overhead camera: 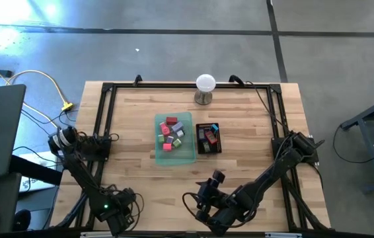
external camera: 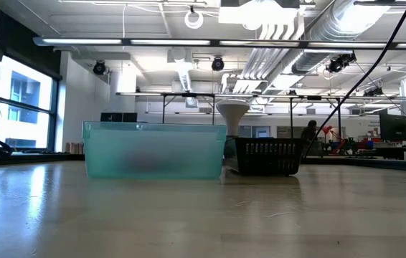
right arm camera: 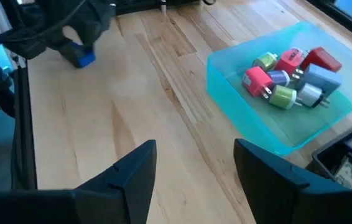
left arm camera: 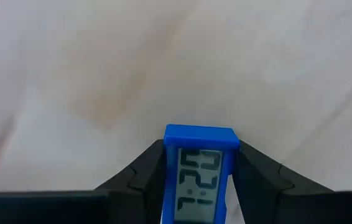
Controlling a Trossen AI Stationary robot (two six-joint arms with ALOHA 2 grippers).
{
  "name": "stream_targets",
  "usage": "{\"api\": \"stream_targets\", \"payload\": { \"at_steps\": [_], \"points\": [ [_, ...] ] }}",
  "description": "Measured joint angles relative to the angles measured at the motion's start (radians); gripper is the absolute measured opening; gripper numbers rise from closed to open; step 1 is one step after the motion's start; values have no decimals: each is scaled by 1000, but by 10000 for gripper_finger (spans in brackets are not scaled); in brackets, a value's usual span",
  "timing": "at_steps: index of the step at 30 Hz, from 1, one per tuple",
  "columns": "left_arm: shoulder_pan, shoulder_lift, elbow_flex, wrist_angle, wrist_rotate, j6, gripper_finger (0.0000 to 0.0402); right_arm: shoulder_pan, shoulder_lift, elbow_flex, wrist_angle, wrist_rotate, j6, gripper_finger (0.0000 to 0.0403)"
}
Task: Pick & Place Office items
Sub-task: Put the blue digital clock into the black bin
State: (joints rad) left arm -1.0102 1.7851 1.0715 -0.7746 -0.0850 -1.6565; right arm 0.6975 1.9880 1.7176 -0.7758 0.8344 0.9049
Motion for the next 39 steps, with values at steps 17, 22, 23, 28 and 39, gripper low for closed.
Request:
{"api": "stream_targets", "payload": {
  "at_steps": [17,22,23,28,39],
  "points": [
    [-17,-92,268,23,-553,506,138,-68,0,0,63,-4,-177,203],
    [-34,-93,339,26,-686,677,138,-99,0,0,134,-68,-256,203],
    [-33,-93,345,26,-712,702,138,-104,0,0,172,-89,-289,203],
    [-21,-93,354,84,-835,838,138,-116,0,0,342,-183,-475,203],
    [-2,-93,355,428,-919,1222,138,-115,0,0,421,-237,-587,203]
  ]
}}
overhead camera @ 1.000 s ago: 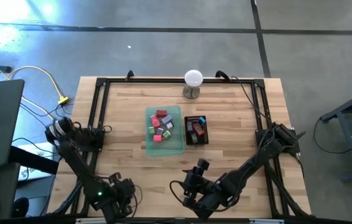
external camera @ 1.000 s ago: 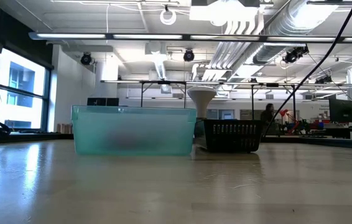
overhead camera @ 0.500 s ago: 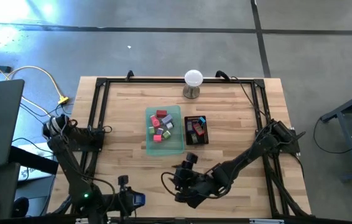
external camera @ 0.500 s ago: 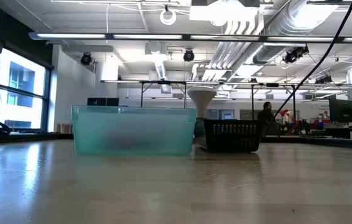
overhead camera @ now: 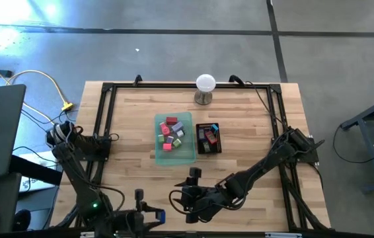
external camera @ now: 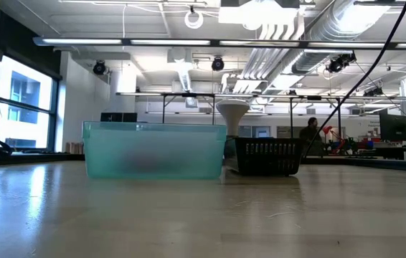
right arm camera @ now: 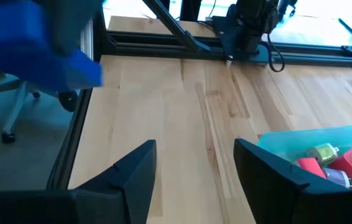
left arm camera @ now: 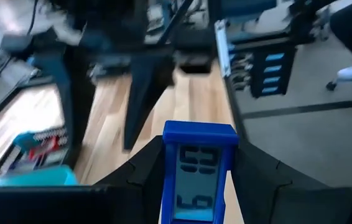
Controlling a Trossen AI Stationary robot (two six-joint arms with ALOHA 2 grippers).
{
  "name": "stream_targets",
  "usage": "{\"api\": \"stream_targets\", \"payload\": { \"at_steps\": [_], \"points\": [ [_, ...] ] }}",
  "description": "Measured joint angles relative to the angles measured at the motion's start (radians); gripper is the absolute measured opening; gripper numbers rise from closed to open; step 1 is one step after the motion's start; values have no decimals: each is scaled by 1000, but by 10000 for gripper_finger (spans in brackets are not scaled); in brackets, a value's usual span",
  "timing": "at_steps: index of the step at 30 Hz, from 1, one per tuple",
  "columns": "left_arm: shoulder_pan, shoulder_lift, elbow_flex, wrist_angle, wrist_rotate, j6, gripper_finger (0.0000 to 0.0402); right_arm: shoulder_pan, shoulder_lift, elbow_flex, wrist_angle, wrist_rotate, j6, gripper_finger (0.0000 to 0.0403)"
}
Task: Pick & Place Office items
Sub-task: Put the blue digital clock into the black bin
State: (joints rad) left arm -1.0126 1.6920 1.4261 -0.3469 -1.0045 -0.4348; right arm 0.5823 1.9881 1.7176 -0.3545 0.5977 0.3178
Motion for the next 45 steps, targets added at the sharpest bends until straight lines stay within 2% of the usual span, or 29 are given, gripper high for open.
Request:
{"api": "stream_targets", "payload": {
  "at_steps": [9,14,18,21,24,35,45],
  "points": [
    [11,4,0,232,12,267,138,28,0,0,75,-2,-40,203],
    [23,5,0,358,59,404,138,39,0,0,160,-3,-93,203],
    [29,6,0,410,71,482,138,40,0,0,197,-88,-112,203],
    [29,6,0,418,71,507,138,39,0,0,212,-186,-115,203],
    [28,6,0,419,59,514,138,34,0,0,210,-236,-130,203],
    [50,6,0,419,48,526,138,33,0,0,274,-239,-213,203],
    [48,6,0,424,46,544,138,33,0,0,282,-240,-207,203]
  ]
}}
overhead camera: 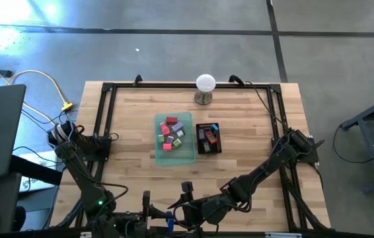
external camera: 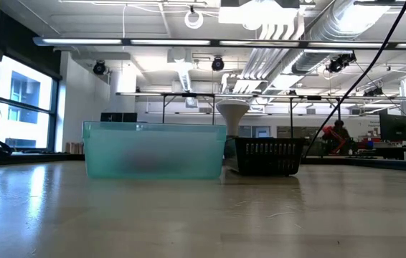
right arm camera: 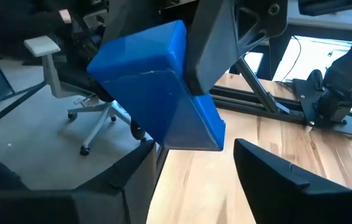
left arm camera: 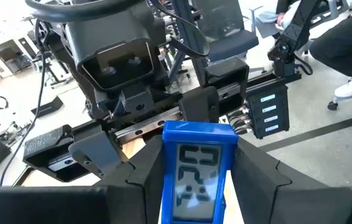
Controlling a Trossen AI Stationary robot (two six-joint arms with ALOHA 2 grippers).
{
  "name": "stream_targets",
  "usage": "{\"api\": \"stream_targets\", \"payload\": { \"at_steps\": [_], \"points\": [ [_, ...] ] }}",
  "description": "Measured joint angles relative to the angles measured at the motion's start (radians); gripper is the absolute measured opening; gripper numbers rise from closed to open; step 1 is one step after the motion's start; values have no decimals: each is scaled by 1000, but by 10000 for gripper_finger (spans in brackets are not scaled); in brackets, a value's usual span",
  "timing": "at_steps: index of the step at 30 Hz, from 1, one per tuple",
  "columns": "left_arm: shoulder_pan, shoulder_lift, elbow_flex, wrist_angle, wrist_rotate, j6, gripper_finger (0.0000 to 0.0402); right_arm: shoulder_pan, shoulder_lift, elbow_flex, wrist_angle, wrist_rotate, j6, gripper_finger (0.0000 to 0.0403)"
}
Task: Pick & Place Office items
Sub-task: Put the blue digital clock into the black bin
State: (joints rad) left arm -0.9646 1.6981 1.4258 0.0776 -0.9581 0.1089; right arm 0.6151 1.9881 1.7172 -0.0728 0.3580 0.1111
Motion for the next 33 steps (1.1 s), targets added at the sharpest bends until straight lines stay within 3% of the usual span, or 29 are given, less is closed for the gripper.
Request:
{"api": "stream_targets", "payload": {
  "at_steps": [13,26,33],
  "points": [
    [0,0,0,-1,1,-1,138,-1,0,0,2,-78,7,213],
    [0,0,0,-2,1,-7,138,-7,0,0,3,-83,11,341],
    [7,0,0,-2,1,-11,138,-16,0,0,14,-90,-5,366]
  ]
}}
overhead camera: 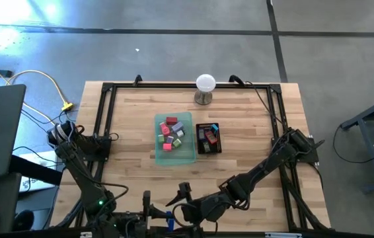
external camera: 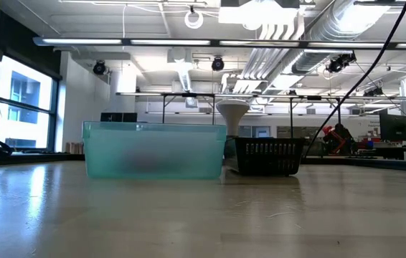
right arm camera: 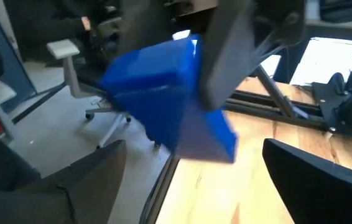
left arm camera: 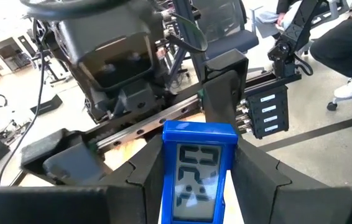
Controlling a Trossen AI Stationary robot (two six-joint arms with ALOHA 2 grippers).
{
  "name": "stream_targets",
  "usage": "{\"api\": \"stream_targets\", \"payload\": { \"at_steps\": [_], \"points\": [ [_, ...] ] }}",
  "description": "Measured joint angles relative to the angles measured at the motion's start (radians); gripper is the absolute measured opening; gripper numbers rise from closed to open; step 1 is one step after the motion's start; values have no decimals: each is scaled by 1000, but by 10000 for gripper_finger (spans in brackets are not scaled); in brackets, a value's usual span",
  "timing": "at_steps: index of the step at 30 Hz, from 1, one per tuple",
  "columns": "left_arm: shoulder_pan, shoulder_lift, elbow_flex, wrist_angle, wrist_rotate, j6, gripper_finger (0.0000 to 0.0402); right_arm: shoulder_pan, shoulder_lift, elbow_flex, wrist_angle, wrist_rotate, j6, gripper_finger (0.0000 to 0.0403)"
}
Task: Pick & Place Office items
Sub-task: Put the blue digital clock into the black bin
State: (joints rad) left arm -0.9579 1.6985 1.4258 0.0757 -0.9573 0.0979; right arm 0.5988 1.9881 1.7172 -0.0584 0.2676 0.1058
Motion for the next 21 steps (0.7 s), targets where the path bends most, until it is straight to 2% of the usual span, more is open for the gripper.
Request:
{"api": "stream_targets", "payload": {
  "at_steps": [13,21],
  "points": [
    [22,0,0,0,38,6,138,-13,0,0,26,-11,-31,361],
    [28,0,0,0,37,18,138,-12,0,0,33,-6,-50,290]
  ]
}}
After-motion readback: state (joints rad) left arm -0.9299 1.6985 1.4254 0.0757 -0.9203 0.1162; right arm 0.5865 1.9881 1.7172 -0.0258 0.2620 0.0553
